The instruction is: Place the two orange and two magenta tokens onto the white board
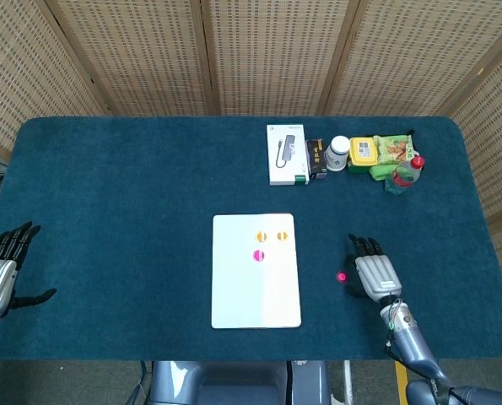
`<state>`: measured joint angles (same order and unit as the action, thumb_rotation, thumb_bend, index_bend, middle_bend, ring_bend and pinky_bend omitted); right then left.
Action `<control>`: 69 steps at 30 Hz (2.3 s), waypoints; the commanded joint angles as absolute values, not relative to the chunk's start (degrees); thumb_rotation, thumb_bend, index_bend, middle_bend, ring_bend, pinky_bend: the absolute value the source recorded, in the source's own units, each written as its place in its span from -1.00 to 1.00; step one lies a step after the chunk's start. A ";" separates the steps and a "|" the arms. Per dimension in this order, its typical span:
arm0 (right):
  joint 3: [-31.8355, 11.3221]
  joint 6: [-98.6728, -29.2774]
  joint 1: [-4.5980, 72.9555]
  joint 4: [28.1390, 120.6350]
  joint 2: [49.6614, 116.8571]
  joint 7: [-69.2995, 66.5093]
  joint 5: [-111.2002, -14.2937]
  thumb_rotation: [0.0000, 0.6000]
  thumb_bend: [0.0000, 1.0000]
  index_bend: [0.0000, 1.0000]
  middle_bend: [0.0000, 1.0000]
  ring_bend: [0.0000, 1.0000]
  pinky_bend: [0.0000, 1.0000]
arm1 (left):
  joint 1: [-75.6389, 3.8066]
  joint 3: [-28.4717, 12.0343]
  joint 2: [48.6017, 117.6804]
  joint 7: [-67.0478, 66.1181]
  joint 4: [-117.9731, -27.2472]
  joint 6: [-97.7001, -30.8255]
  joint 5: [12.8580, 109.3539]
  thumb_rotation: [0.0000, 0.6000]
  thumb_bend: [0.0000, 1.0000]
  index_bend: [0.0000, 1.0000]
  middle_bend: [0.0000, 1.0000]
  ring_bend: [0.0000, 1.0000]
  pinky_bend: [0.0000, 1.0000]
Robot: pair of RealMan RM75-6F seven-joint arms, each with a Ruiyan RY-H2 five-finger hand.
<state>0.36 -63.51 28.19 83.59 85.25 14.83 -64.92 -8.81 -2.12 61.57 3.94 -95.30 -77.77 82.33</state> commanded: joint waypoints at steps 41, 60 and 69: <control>-3.48 -57.45 28.23 80.99 88.01 17.91 -63.03 1.00 -0.38 0.09 -0.94 -1.00 -1.00 | -8.82 -2.20 61.51 3.68 -95.43 -77.59 81.90 1.00 -1.00 -1.00 -1.00 -1.00 -1.00; -8.61 -56.25 31.37 88.30 84.84 18.97 -61.54 1.00 -0.37 0.14 -0.93 -1.00 -1.00 | -8.86 -2.22 61.53 3.54 -95.49 -77.50 81.85 1.00 -1.00 -1.00 -1.00 -1.00 -1.00; -13.21 -53.34 38.16 89.88 88.36 26.26 -51.66 1.00 -0.36 0.14 -0.93 -1.00 -1.00 | -8.90 -2.21 61.41 3.80 -95.54 -77.30 81.73 1.00 -1.00 -1.00 -1.00 -1.00 -1.00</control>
<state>-12.11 -53.88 36.28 89.74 86.87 24.07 -53.67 -8.89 -2.21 61.42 3.78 -95.54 -77.31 81.74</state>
